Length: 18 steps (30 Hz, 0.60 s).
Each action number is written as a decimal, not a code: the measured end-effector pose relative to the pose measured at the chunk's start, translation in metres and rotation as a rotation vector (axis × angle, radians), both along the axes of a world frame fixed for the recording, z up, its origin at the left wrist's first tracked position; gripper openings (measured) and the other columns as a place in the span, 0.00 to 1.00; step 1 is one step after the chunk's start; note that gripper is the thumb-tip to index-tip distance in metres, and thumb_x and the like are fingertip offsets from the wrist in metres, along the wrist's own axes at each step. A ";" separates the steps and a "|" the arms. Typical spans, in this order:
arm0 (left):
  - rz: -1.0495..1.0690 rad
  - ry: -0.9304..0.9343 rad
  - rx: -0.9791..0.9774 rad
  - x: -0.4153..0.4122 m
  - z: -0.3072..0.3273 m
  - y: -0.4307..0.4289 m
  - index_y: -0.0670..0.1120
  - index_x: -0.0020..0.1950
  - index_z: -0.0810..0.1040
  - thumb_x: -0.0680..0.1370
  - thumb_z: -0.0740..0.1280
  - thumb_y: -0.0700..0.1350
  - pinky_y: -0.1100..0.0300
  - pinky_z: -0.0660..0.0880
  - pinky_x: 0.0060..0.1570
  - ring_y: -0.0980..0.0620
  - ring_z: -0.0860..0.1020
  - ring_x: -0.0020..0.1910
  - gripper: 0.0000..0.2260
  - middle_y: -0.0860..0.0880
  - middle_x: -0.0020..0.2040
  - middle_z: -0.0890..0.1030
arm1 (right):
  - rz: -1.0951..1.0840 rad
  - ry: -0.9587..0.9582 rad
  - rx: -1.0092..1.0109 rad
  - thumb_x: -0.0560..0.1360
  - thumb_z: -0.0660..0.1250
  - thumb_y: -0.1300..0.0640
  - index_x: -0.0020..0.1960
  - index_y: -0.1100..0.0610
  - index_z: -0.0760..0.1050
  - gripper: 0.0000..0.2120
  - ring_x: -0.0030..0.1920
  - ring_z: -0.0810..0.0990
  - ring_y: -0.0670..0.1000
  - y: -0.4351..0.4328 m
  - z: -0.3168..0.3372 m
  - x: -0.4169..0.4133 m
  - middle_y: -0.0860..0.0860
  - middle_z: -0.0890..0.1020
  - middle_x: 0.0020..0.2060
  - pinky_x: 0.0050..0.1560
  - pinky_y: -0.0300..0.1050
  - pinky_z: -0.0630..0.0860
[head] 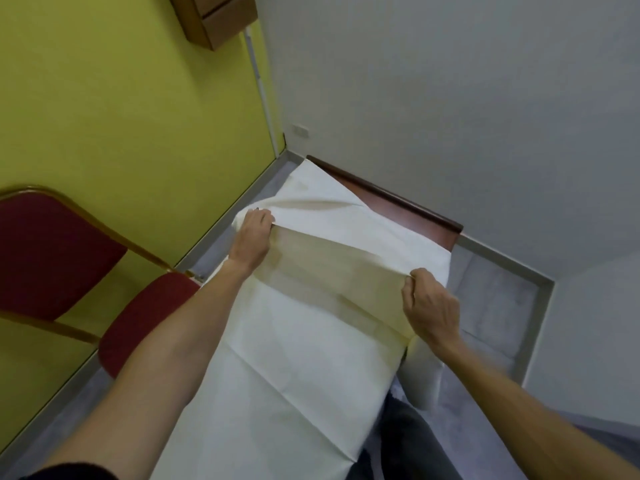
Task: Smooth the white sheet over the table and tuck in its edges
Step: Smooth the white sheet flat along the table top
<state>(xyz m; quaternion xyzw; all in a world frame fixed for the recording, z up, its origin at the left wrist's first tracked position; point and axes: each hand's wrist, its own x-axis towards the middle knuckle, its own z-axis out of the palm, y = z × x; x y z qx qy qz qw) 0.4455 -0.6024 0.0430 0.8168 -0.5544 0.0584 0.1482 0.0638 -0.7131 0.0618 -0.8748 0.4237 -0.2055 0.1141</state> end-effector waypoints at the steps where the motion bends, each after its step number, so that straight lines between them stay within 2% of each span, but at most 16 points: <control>1: 0.001 0.000 -0.016 -0.001 0.004 -0.012 0.40 0.49 0.75 0.79 0.59 0.32 0.50 0.69 0.52 0.41 0.72 0.49 0.07 0.41 0.49 0.77 | 0.000 -0.002 -0.022 0.82 0.55 0.56 0.44 0.56 0.68 0.09 0.24 0.63 0.47 -0.013 0.004 -0.001 0.49 0.68 0.30 0.20 0.40 0.59; 4: 0.006 -0.021 -0.043 -0.001 0.017 -0.049 0.39 0.49 0.75 0.79 0.59 0.31 0.50 0.68 0.57 0.40 0.73 0.51 0.07 0.40 0.52 0.77 | -0.001 -0.017 -0.103 0.81 0.59 0.58 0.43 0.56 0.69 0.08 0.23 0.63 0.49 -0.055 0.018 0.000 0.49 0.67 0.30 0.22 0.37 0.52; 7: 0.013 -0.018 -0.047 0.003 0.028 -0.093 0.39 0.50 0.74 0.80 0.59 0.32 0.46 0.71 0.55 0.38 0.73 0.52 0.06 0.40 0.55 0.75 | -0.005 -0.024 -0.145 0.80 0.61 0.60 0.43 0.56 0.70 0.07 0.24 0.69 0.52 -0.101 0.028 0.004 0.51 0.70 0.30 0.21 0.41 0.57; 8: 0.016 -0.006 -0.033 0.006 0.031 -0.109 0.38 0.50 0.74 0.81 0.58 0.33 0.44 0.71 0.59 0.36 0.73 0.56 0.06 0.39 0.57 0.75 | -0.011 -0.030 -0.159 0.80 0.63 0.61 0.43 0.56 0.71 0.07 0.25 0.71 0.53 -0.117 0.030 0.006 0.52 0.72 0.30 0.22 0.42 0.59; 10: 0.021 0.010 0.009 0.013 0.037 -0.144 0.37 0.52 0.73 0.83 0.55 0.36 0.43 0.63 0.70 0.34 0.70 0.64 0.08 0.37 0.62 0.73 | -0.025 -0.052 -0.172 0.79 0.64 0.61 0.43 0.57 0.71 0.07 0.26 0.72 0.54 -0.151 0.033 0.010 0.53 0.73 0.31 0.23 0.43 0.60; 11: 0.013 0.004 0.024 0.016 0.041 -0.163 0.37 0.51 0.73 0.83 0.54 0.37 0.43 0.59 0.72 0.33 0.69 0.66 0.09 0.36 0.64 0.73 | -0.030 -0.057 -0.170 0.79 0.63 0.60 0.43 0.57 0.71 0.07 0.26 0.73 0.55 -0.168 0.034 0.012 0.53 0.73 0.31 0.23 0.43 0.61; 16: -0.055 -0.035 0.088 0.024 0.069 -0.266 0.35 0.51 0.74 0.81 0.46 0.40 0.43 0.58 0.71 0.32 0.69 0.65 0.18 0.34 0.64 0.73 | -0.068 -0.070 -0.210 0.80 0.59 0.55 0.42 0.57 0.72 0.10 0.28 0.75 0.57 -0.260 0.033 0.018 0.55 0.76 0.32 0.25 0.43 0.61; 18: -0.054 -0.045 0.117 0.029 0.073 -0.311 0.34 0.54 0.74 0.80 0.48 0.39 0.43 0.58 0.72 0.31 0.68 0.67 0.17 0.34 0.66 0.72 | -0.105 -0.072 -0.222 0.80 0.59 0.55 0.42 0.57 0.73 0.10 0.29 0.76 0.59 -0.296 0.034 0.019 0.55 0.77 0.33 0.25 0.43 0.62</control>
